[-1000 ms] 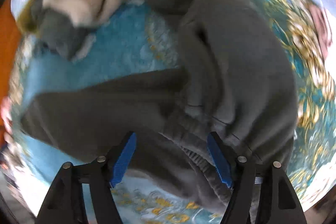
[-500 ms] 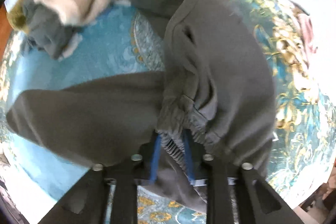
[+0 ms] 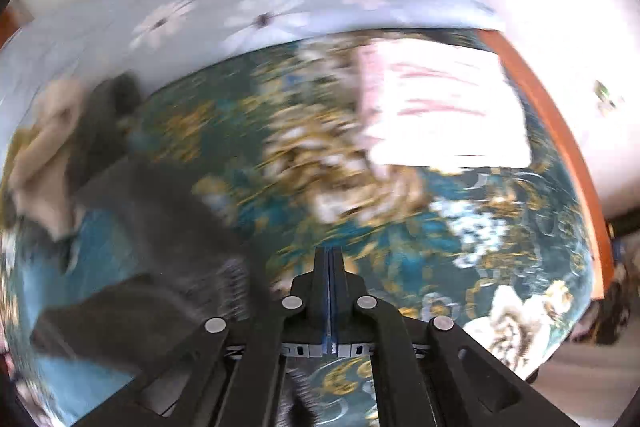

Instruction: Fold clothes

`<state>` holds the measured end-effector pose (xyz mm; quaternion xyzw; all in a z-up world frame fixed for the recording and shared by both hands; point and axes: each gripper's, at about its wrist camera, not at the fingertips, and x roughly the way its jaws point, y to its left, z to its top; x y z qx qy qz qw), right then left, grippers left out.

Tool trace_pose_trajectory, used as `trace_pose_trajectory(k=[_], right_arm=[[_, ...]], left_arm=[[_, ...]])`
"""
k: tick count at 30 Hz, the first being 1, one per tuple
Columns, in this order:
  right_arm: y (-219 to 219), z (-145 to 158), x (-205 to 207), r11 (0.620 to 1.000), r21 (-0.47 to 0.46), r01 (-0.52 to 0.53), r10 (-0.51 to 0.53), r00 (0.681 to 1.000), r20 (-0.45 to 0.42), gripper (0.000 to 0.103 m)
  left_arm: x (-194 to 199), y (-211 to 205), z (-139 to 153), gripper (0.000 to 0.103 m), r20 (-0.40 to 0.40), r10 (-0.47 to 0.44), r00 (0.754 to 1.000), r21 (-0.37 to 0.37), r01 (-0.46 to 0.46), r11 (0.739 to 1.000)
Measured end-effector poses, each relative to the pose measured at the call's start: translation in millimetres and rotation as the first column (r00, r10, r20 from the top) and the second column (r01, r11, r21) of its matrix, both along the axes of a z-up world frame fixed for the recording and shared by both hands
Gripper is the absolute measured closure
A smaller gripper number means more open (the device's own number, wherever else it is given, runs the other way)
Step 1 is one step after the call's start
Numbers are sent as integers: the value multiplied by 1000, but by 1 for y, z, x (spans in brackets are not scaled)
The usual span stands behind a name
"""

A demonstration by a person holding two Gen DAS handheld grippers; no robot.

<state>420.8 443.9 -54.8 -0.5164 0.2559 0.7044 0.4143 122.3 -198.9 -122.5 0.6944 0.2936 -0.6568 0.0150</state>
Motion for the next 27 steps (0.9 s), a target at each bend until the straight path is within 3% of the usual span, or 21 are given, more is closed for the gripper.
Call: trace_pose_trajectory(k=[3, 7, 8, 10, 11, 14, 19, 22, 25, 27], right_arm=[[2, 0, 4, 999, -38, 4, -6, 999, -52, 102], [-38, -25, -17, 992, -96, -78, 69, 993, -92, 95], [-43, -32, -21, 991, -111, -77, 67, 993, -96, 90], [-50, -42, -24, 984, -170, -62, 37, 988, -151, 52], [-55, -45, -25, 977, -204, -64, 23, 979, -201, 43], [-74, -52, -40, 960, -246, -135, 72, 966, -248, 37], [-97, -79, -78, 948, -230, -219, 197, 974, -116, 36], [-92, -90, -78, 951, -250, -181, 170, 983, -66, 37], [-81, -94, -70, 947, -285, -151, 138, 988, -63, 72], [-71, -92, -63, 950, -281, -136, 127, 991, -50, 82]], left_arm=[[4, -1, -2, 47, 12, 4, 1000, -15, -4, 1000], [6, -3, -4, 47, 30, 24, 999, -19, -24, 1000], [6, -3, -3, 47, 28, 22, 999, -22, -22, 1000], [6, -3, -1, 47, 22, 14, 1000, -31, -14, 999], [6, -3, 0, 47, 18, 11, 1000, -35, -10, 999], [6, -4, -1, 47, 27, 14, 1000, -45, -13, 999], [7, -3, -2, 47, 39, 17, 999, -39, -15, 999], [6, -1, 1, 47, 29, -6, 1000, -51, 7, 999], [6, -3, 0, 47, 32, -2, 999, -61, 4, 998], [8, -4, -4, 47, 46, 19, 999, -55, -16, 998]])
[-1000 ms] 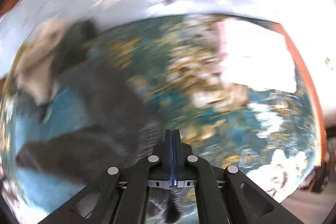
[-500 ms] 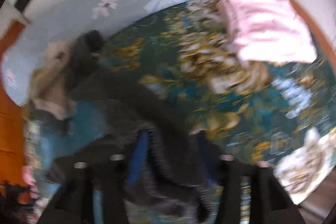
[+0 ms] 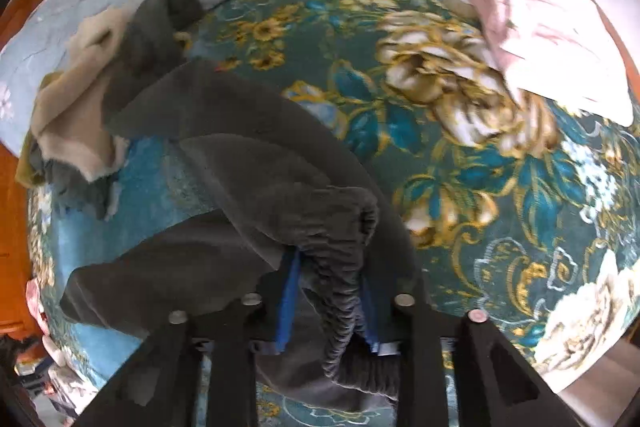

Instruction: Fold clothes

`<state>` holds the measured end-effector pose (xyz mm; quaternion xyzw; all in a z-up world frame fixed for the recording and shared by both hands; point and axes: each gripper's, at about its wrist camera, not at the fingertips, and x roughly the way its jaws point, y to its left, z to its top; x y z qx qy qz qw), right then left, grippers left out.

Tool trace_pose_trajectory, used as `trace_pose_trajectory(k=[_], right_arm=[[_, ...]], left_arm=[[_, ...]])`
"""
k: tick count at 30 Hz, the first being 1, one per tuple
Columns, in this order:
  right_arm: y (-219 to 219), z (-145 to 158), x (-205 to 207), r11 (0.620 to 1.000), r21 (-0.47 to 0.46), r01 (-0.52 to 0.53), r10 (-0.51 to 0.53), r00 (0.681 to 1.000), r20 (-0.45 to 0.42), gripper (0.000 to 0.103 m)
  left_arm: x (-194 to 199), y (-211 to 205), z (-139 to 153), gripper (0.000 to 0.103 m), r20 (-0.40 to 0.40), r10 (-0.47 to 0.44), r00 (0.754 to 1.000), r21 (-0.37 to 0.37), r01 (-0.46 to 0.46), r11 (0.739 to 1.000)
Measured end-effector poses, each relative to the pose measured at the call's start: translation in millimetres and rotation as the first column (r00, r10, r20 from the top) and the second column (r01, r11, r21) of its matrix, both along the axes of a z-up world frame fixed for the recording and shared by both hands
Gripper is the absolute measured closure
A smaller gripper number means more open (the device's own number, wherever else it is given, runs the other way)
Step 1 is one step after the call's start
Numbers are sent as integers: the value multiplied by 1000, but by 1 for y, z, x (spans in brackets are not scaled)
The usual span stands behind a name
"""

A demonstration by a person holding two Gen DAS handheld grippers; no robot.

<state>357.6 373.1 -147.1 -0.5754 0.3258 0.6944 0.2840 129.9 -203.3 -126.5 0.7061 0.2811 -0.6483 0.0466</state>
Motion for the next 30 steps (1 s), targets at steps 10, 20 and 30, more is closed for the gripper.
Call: trace_pose_trajectory(k=[10, 20, 30], right_arm=[[106, 31, 62, 945, 171, 279, -294, 954, 65, 85], [79, 67, 76, 905, 239, 353, -360, 933, -16, 39], [-7, 101, 89, 940, 212, 266, -283, 958, 54, 38]], left_arm=[[3, 3, -6, 47, 15, 0, 1000, 1, 0, 1000], [-6, -20, -26, 43, 27, 144, 989, 76, -146, 986], [-24, -45, -104, 44, 164, 453, 876, 269, -481, 834]])
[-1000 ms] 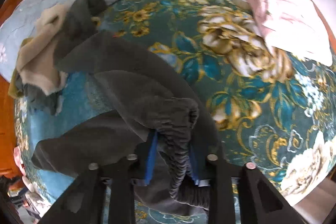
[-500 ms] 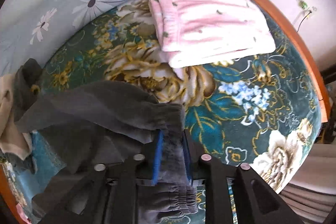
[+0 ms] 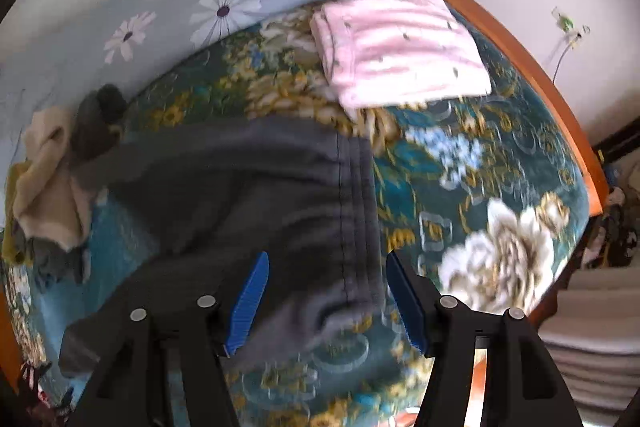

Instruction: Fold clothes

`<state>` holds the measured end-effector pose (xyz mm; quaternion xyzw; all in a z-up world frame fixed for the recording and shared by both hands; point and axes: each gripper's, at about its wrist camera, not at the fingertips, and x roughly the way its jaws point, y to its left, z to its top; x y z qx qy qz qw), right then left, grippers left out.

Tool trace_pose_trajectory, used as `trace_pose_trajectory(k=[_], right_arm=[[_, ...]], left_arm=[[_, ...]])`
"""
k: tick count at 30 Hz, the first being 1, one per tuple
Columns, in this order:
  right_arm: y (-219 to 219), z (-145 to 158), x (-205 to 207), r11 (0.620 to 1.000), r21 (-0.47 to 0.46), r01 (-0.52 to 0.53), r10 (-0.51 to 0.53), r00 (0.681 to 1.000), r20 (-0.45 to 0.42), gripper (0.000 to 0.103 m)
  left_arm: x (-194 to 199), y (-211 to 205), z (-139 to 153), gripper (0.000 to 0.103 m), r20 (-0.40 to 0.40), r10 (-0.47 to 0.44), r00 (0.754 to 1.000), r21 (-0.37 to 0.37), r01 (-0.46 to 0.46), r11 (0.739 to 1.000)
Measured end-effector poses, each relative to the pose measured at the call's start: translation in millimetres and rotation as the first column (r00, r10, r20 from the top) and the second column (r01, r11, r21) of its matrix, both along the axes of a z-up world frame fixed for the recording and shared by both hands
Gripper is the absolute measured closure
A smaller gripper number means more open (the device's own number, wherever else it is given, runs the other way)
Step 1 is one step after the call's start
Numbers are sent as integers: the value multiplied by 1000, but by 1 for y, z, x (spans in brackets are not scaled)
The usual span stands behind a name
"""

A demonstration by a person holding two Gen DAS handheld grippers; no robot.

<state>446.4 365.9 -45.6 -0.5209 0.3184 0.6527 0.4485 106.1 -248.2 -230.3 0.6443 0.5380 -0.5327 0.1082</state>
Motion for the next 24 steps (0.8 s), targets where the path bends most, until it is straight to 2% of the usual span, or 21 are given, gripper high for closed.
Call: trace_pose_trajectory(k=[1, 3, 4, 5, 6, 8, 9, 10, 11, 12, 14, 16, 18, 19, 21, 24], right_arm=[[-7, 0, 2, 1000, -6, -5, 5, 1000, 11, 38], [-19, 0, 5, 1000, -16, -17, 17, 999, 33, 38], [-24, 0, 5, 1000, -21, -23, 23, 999, 42, 38], [-27, 0, 5, 999, -27, -25, 26, 999, 41, 38], [-29, -1, 5, 999, -33, -27, 28, 999, 39, 38], [-32, -2, 6, 999, -47, -24, 25, 999, 23, 38], [-33, -3, 8, 998, -54, -18, 19, 1000, 9, 38], [-33, -4, 10, 998, -61, -7, 7, 1000, -8, 38], [-32, -6, 13, 998, -68, 4, -6, 1000, -25, 38], [-31, -8, 16, 997, -77, 15, -19, 999, -42, 37], [-28, -22, 27, 990, -128, 55, -66, 995, -80, 35], [-27, -45, 41, 973, -200, 115, -139, 984, -111, 35], [-28, -74, 57, 940, -286, 185, -228, 966, -123, 35], [-30, -88, 64, 921, -324, 216, -269, 955, -126, 35], [-33, -113, 76, 882, -386, 269, -343, 929, -136, 35], [-34, -142, 89, 840, -433, 328, -424, 894, -144, 35]], left_arm=[[0, 0, -5, 45, 14, 25, 1000, 17, -25, 1000], [-3, 3, -14, 69, 50, 28, 998, 25, -29, 999], [-6, 5, -16, 76, 63, 12, 998, 15, -13, 1000], [-10, 7, -17, 89, 75, -10, 997, -1, 10, 1000], [-15, 9, -14, 94, 80, -43, 996, -29, 46, 999], [-27, 14, -1, 97, 38, -108, 993, -53, 109, 993], [-35, 18, 13, 97, -28, -145, 989, -51, 143, 988], [-43, 22, 29, 97, -111, -183, 977, -46, 179, 983], [-49, 26, 48, 97, -204, -227, 952, -53, 221, 974], [-51, 30, 68, 97, -284, -281, 917, -87, 267, 960], [-47, 34, 84, 96, -304, -395, 867, -183, 354, 917], [-39, 32, 73, 96, -205, -483, 851, -247, 432, 867], [-24, 21, 47, 96, -81, -473, 877, -236, 444, 865], [-15, 15, 38, 96, -44, -441, 896, -219, 422, 880], [2, 3, 21, 96, 9, -361, 933, -186, 356, 916], [15, -4, 15, 93, 19, -301, 954, -157, 300, 941]])
